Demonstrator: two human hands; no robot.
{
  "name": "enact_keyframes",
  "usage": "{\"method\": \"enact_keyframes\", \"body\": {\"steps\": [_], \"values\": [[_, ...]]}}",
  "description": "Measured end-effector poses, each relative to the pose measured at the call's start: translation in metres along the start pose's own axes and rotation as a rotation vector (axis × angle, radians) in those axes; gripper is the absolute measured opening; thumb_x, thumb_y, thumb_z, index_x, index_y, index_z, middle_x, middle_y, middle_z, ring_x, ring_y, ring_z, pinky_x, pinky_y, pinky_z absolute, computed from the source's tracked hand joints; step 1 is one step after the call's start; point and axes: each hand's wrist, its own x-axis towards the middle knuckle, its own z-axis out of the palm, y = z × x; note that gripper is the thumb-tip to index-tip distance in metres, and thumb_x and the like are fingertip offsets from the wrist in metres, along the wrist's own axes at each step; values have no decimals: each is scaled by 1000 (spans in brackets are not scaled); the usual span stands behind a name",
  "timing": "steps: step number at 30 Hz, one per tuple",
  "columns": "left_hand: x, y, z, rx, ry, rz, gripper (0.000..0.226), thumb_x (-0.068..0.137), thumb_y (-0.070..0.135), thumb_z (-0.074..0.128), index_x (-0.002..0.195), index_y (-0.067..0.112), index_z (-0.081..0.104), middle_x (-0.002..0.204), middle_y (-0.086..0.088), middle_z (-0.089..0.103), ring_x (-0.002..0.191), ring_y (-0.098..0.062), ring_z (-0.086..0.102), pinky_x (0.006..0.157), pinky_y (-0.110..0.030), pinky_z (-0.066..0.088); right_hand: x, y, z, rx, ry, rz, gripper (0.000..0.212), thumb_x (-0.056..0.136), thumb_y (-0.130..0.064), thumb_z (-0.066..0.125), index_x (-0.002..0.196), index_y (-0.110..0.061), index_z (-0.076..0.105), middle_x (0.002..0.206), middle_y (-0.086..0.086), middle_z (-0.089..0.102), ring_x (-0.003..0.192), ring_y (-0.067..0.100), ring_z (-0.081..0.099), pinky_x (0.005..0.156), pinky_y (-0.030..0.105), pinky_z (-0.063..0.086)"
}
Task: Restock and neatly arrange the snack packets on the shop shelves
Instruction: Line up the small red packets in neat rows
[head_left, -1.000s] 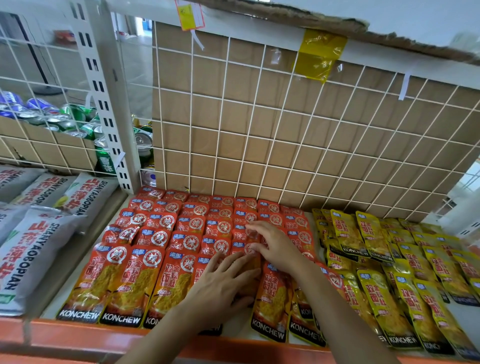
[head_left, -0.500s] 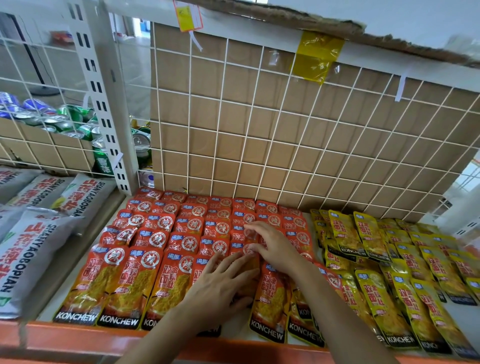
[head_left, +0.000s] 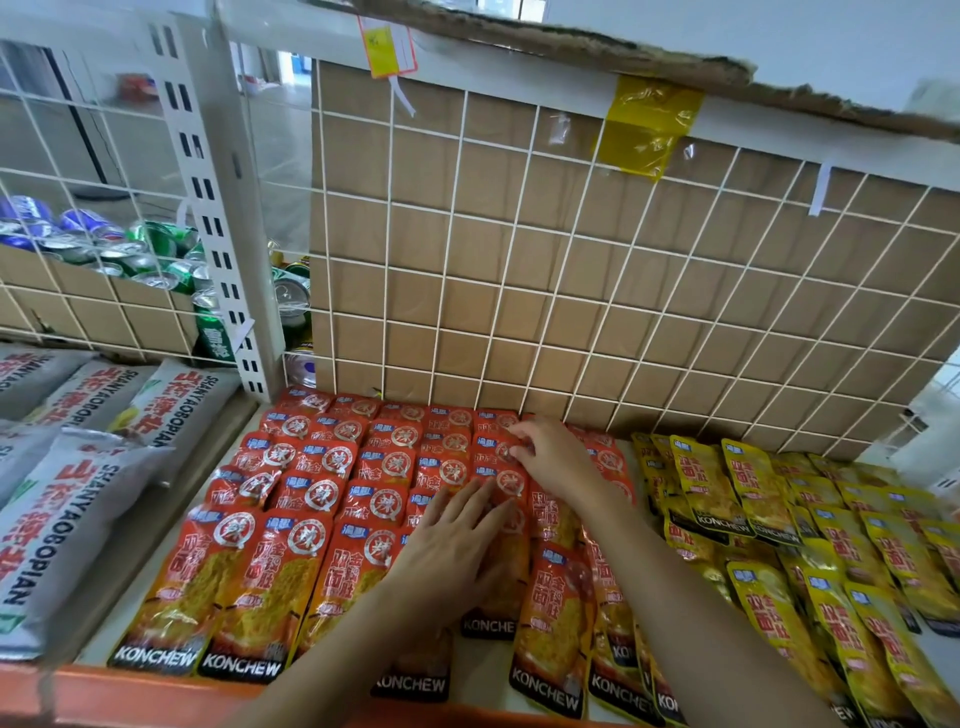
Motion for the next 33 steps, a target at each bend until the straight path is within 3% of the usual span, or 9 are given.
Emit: {"method": "enact_keyframes", "body": {"steps": [4,7,11,18,25,33], "values": [[3,1,-2,14,-29,0,90,71,78,-7,148,31,-2,157,2,-9,143,-13,-13,110,-33,-18,15,-1,5,47,49,77,16,91,-25,56,94,-14,66,97,0,66,95,18,60,80,32,46],[2,2,-2,15,-22,-3,86,73,74,-3,148,31,-3,155,4,-14,142,-12,-14,109,-33,-20,21,-1,6,99,30,110,16,92,-23,55,85,-12,64,81,-4,60,83,15,59,73,27,42],[1,1,0,-17,12,0,74,85,68,11,148,31,0,152,6,-15,140,-11,-17,106,-31,-23,27,2,7,81,7,114,18,92,-25,55,90,-10,65,92,3,66,81,14,56,74,29,43],[1,2,-2,-23,17,11,80,77,68,-1,148,32,-2,148,10,-18,133,-4,-22,104,-30,-25,33,4,10,85,31,101,16,91,-26,55,93,-13,65,97,3,67,91,19,60,78,32,45],[2,2,1,-9,40,-1,80,78,67,0,149,30,1,144,8,-20,138,-10,-18,104,-34,-25,31,8,11,114,57,65,11,90,-25,57,89,-16,64,95,-1,65,87,13,56,77,30,44],[3,3,3,14,2,-18,76,81,66,1,148,30,-7,147,8,-22,132,-4,-25,112,-36,-18,28,10,12,132,65,40,10,90,-21,57,85,-17,64,93,-4,66,84,8,57,80,31,49]]}}
